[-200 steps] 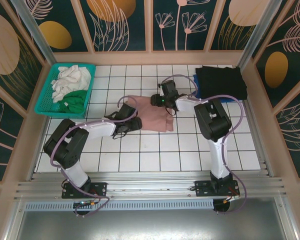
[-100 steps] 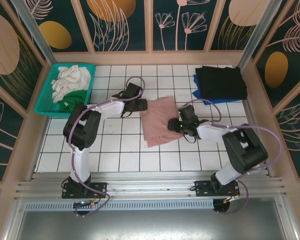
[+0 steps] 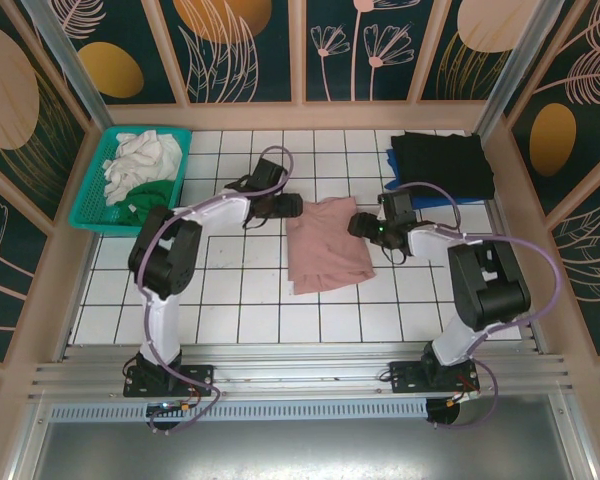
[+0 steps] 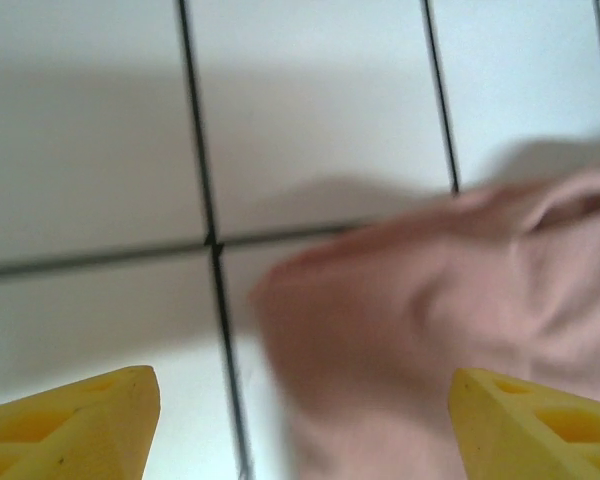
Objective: Fold and stack the t-shirts
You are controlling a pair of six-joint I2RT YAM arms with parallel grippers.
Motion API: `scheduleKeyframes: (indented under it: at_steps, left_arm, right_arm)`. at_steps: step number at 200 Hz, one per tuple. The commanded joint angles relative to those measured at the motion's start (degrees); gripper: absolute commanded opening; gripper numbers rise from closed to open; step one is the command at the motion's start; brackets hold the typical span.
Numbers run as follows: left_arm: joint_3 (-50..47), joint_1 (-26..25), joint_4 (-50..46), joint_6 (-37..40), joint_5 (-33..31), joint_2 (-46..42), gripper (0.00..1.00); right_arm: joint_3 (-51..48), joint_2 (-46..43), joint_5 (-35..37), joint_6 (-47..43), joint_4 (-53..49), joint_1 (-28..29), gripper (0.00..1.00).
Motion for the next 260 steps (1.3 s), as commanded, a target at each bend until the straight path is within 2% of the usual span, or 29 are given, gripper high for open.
scheduleKeyframes:
  at_steps: [1,31,52,80,108,127,142,158,173,187,204,220,231,245,260]
  left_arm:
    - [-8.5,-1.4,2.4,-1.4,1.1,-6.5,0.76]
    - [-16.6,-4.9,5.5,-3.8,2.9,-9.0,0.76]
    - [-20.6,-5.2,10.0,-6.7,6.4,-9.3,0.77]
    - [-23.5,-5.2,16.8,-11.3,9.4,-10.1,0.82]
    - [-25.6,-5.3,24.0,-15.4,13.5,-10.5,0.87]
    - [-25.4,-5.5,26.0,-16.3,14.1,-10.3,0.87]
    - [-24.4,-6.2,25.3,-16.4,14.6,-8.9,0.81]
    - [-22.8,-7.9,25.2,-17.0,15.0,-8.5,0.68]
    - [-23.7,-10.1,25.7,-18.6,14.5,-9.3,0.60]
    - [-27.3,-12.1,26.6,-21.3,13.4,-10.5,0.54]
    - [-31.2,-14.7,28.3,-24.8,13.4,-12.5,0.54]
    - [-31.8,-16.6,25.9,-25.1,13.5,-14.8,0.62]
    - [-30.6,-16.6,22.0,-23.1,12.1,-16.8,0.70]
    - [-25.7,-16.5,13.5,-17.9,5.3,-21.0,0.81]
    - [-18.4,-15.4,6.7,-12.0,-1.1,-21.1,0.88]
  right_arm:
    - [2.3,2.9,-6.3,-2.6,4.0,0.2,0.75]
    - [3.4,7.0,-7.4,-2.2,4.2,0.6,0.76]
    - [4.3,9.2,-6.1,-1.9,3.4,1.4,0.75]
    - [4.3,10.2,-6.1,-0.9,3.4,1.9,0.66]
    - [3.3,9.0,-4.5,-0.1,3.4,1.5,0.52]
    - [3.5,8.1,-3.2,-0.4,2.5,0.7,0.49]
    - [5.3,8.2,-2.7,-1.2,1.2,-0.9,0.49]
    - [9.0,9.3,-1.6,-2.5,-1.9,-2.8,0.50]
    - [13.3,9.0,2.0,-2.9,-7.3,-3.3,0.57]
    - [13.4,5.1,5.2,-2.4,-10.7,-3.1,0.60]
    - [7.6,-3.3,7.5,0.5,-11.6,-2.2,0.65]
    - [-1.2,-12.7,9.3,5.0,-11.2,0.5,0.68]
    - [-7.0,-19.0,13.0,9.2,-12.3,3.8,0.68]
    - [-14.1,-25.9,16.0,15.5,-12.5,8.0,0.70]
    - [-21.1,-31.5,13.8,21.9,-7.4,11.2,0.70]
